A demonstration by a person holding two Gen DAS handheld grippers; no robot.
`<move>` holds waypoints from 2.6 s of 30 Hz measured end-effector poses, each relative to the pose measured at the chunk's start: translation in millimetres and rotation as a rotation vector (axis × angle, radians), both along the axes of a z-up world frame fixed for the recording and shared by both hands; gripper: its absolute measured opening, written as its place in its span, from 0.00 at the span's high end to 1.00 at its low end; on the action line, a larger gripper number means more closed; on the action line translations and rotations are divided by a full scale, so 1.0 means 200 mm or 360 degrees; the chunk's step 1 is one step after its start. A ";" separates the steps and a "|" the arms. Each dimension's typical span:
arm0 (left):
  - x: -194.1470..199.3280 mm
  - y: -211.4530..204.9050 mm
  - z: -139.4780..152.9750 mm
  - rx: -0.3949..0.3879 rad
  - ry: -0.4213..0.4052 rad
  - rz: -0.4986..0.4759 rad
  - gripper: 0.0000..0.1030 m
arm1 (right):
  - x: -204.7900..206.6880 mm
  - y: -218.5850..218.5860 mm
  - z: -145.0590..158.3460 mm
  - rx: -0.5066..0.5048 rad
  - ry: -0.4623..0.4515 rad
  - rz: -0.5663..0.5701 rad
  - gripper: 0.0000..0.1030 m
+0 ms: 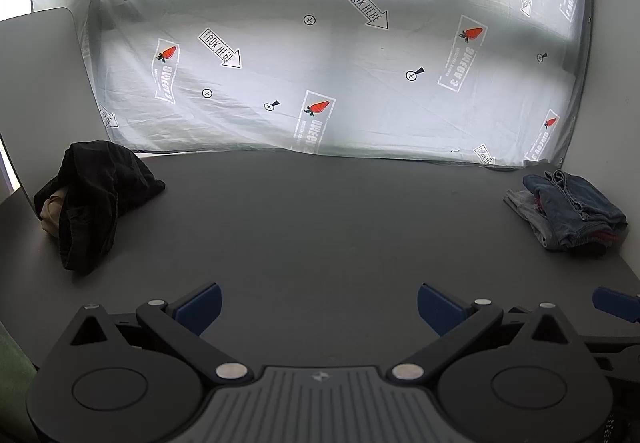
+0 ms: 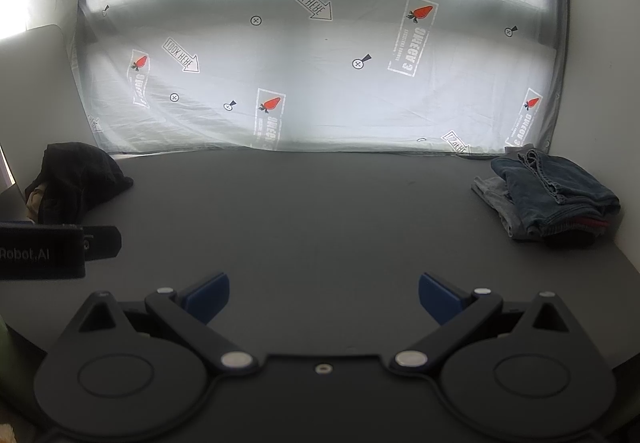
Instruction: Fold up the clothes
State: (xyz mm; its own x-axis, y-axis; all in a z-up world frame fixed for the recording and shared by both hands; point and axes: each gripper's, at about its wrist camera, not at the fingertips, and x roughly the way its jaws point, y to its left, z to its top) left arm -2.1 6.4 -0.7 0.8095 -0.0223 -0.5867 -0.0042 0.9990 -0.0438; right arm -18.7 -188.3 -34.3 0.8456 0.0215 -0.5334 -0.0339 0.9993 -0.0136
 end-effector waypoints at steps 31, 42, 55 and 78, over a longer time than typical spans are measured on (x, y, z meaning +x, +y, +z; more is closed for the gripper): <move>0.31 -0.15 -0.19 -0.0058 0.0324 -0.0073 0.00 | 0.29 -0.07 -0.16 -0.0078 0.0358 0.0061 0.01; 0.76 -0.13 -0.17 -0.0031 0.0535 0.0377 0.00 | 0.92 -0.06 -0.19 -0.0013 0.0601 0.0427 0.00; 0.91 0.42 -0.30 -0.0174 0.0648 0.0754 0.00 | 1.39 0.41 -0.31 -0.0091 0.0730 0.0784 0.00; 1.12 2.30 -0.72 -0.0602 0.0359 0.1439 0.02 | 2.16 2.62 -0.25 -0.0052 0.0380 0.1537 0.27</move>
State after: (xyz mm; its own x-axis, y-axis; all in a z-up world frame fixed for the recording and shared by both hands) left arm 221.5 467.2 -145.3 0.4858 0.3290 -0.8098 -0.8015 0.5373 -0.2625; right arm 412.6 335.7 -83.8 0.3433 0.6264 -0.6999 -0.8382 0.5406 0.0727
